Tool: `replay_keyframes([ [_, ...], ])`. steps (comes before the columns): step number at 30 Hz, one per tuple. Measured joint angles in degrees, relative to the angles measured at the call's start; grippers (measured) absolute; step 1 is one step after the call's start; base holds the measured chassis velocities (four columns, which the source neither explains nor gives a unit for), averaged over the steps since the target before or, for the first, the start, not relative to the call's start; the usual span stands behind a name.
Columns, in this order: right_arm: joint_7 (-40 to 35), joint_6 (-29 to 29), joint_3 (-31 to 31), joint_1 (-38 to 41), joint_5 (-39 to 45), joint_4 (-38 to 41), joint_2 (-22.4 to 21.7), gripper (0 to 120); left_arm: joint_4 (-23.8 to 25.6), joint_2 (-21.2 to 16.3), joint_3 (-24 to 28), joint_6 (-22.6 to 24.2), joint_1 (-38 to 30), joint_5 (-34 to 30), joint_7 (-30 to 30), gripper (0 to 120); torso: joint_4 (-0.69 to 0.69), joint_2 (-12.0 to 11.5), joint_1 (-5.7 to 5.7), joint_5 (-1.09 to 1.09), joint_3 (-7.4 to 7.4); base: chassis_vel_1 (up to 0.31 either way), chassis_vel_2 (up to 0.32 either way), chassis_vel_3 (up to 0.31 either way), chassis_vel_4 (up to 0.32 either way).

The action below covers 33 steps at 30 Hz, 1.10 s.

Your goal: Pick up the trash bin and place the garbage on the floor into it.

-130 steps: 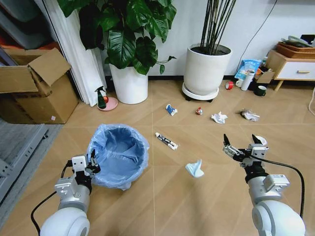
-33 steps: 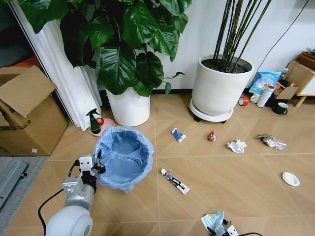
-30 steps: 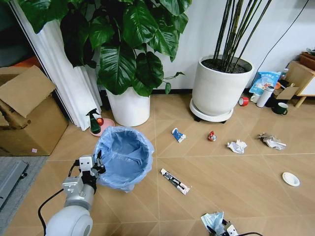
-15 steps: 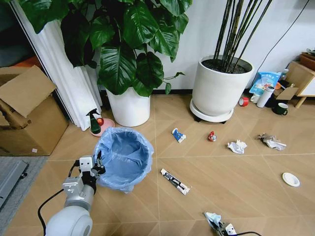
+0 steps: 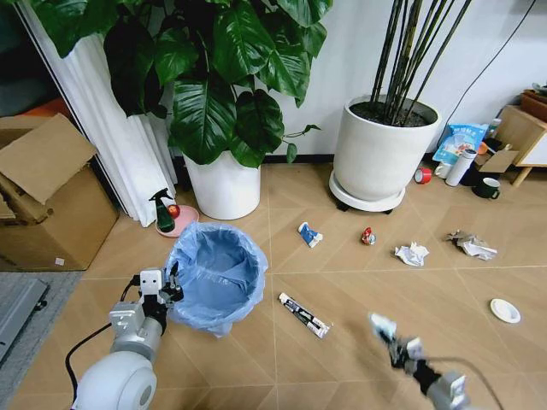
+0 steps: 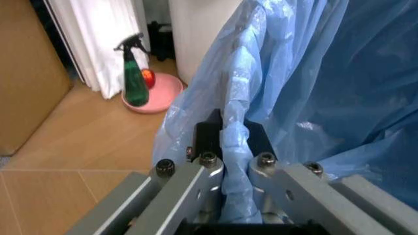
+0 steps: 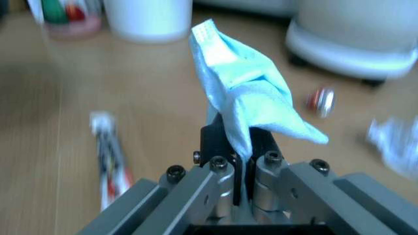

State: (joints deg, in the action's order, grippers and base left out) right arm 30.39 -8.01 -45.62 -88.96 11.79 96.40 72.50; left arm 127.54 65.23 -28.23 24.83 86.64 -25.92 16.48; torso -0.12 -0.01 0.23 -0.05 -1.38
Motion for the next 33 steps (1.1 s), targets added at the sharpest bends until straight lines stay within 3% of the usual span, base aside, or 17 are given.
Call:
replay_keyframes([
  [8, -2.8, 9.7, 2.8, 4.5, 5.5, 13.4, -5.0, 0, -2.1, -5.2, 1.9, 6.2, -3.0, -5.4, -0.1, 0, 0.00, 0.0, 0.00, 0.01, 0.00, 0.000, 0.000, 0.000, 0.000],
  [10, -4.0, 13.4, 6.0, 7.2, 7.9, 17.2, -8.5, 0, -3.6, -7.1, 3.6, 8.4, -5.5, -9.1, 0.5, 0, 0.00, 0.0, 0.00, 0.01, 0.00, 0.000, 0.000, 0.000, 0.000],
  [14, -6.2, 16.0, 9.4, 9.8, 10.8, 20.1, -11.5, 0, -5.3, -8.3, 5.6, 10.1, -8.2, -12.6, 1.0, 0, 0.01, 0.0, 0.00, 0.00, 0.00, 0.000, 0.000, 0.000, 0.000],
  [17, -8.7, 19.5, 15.7, 15.1, 15.8, 22.9, -15.1, 0, -7.7, -9.7, 10.0, 11.7, -13.3, -17.1, 2.6, 0, -0.02, 0.0, 0.00, 0.00, 0.00, 0.000, 0.000, 0.000, 0.000],
  [25, -11.6, 22.1, 31.0, 26.9, 19.0, 22.5, -17.2, 0, -11.4, -10.8, 16.8, 13.5, -21.3, -21.8, 4.6, 0, -0.01, 0.0, 0.00, 0.02, 0.00, 0.000, 0.000, 0.000, 0.000],
  [31, -12.5, 23.9, 40.3, 31.8, 20.6, 19.5, -17.1, 0, -12.6, -11.5, 18.7, 14.3, -24.1, -24.7, 5.9, 0, 0.00, 0.0, 0.00, 0.02, 0.00, 0.000, 0.000, 0.000, 0.000],
  [33, -12.7, 26.9, 43.0, 33.0, 20.4, 19.0, -17.5, 0, -13.0, -11.7, 18.9, 14.4, -25.0, -25.4, 6.0, 0, 0.00, 0.0, 0.00, 0.01, 0.00, 0.000, 0.000, 0.000, 0.000],
])
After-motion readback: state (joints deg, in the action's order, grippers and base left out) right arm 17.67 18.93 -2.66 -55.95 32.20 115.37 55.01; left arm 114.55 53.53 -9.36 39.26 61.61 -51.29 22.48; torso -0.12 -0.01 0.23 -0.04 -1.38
